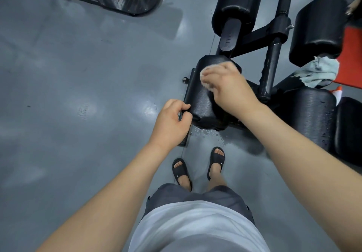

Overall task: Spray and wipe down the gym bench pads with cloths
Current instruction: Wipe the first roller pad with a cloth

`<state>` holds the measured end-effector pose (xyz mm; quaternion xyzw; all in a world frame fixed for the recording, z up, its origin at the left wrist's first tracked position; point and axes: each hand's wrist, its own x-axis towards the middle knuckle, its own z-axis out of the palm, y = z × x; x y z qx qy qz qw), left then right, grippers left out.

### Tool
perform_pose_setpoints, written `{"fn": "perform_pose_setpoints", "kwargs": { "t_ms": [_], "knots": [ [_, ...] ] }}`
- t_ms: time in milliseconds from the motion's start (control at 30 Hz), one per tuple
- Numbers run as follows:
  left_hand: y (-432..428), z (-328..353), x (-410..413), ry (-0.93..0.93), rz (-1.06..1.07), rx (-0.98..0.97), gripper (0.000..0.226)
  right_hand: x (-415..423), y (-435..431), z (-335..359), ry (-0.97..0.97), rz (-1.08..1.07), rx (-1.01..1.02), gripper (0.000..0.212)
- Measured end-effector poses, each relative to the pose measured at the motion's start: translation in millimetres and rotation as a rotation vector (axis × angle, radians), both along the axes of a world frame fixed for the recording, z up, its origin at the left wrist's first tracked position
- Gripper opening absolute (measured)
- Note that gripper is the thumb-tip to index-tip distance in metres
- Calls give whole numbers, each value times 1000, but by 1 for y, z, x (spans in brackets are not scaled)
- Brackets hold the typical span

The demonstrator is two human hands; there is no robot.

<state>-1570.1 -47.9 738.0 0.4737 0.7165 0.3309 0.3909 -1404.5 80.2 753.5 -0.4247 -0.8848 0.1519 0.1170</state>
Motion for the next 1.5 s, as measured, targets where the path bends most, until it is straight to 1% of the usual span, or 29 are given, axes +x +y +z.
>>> {"fn": "perform_pose_setpoints", "kwargs": {
  "t_ms": [67, 133, 200, 267, 333, 400, 500, 567, 633, 700, 833, 933, 1033, 1133, 1233, 1300, 1367, 1500],
  "knots": [
    [1, 1, 1, 6, 1, 7, 11, -6, 25, 2, -42, -81, -26, 34],
    [1, 1, 1, 21, 2, 0, 6, -12, 40, 3, -75, -101, -76, 30],
    [3, -1, 0, 44, 5, -21, 7, -15, 37, 2, -74, -60, -61, 27],
    [4, -3, -2, 46, 21, -53, 11, -11, 12, 2, -8, -43, -19, 39],
    [5, -4, -5, 29, 37, -85, 18, -5, -19, 2, 91, -30, -18, 34],
    [5, -6, -7, 21, 54, -113, 24, 3, -48, 5, 159, 31, -27, 31],
    [5, -10, -9, -12, 90, -153, 27, 15, -75, 4, 184, 127, -35, 38],
    [7, -11, -9, -64, 118, -170, 27, 18, -79, 3, 165, 144, -17, 40],
    [9, -12, -10, -87, 133, -176, 29, 14, -66, 2, 167, 89, -4, 37],
    [10, -11, -10, -78, 129, -189, 33, 7, -40, 0, 162, -30, 4, 35],
    [9, -7, -9, -66, 126, -200, 35, -3, 12, 2, 93, -215, -36, 20],
    [8, -5, -7, -76, 132, -221, 33, -9, 24, 10, 96, -259, -62, 25],
    [9, -2, -5, -99, 139, -264, 34, -8, 5, 8, 92, -168, -19, 20],
    [11, 1, -3, -100, 122, -285, 38, 1, -30, 4, 188, -105, -50, 18],
    [12, -1, -1, -77, 100, -297, 39, 11, -66, 4, 218, 47, -68, 25],
    [13, -4, 0, -80, 102, -291, 39, 16, -72, 2, 212, 86, -54, 30],
    [13, -5, -1, -88, 105, -290, 39, 13, -58, 1, 201, 35, -23, 29],
    [12, -11, -2, -128, 107, -332, 42, -1, 1, -5, 138, -149, -9, 26]
  ]
}}
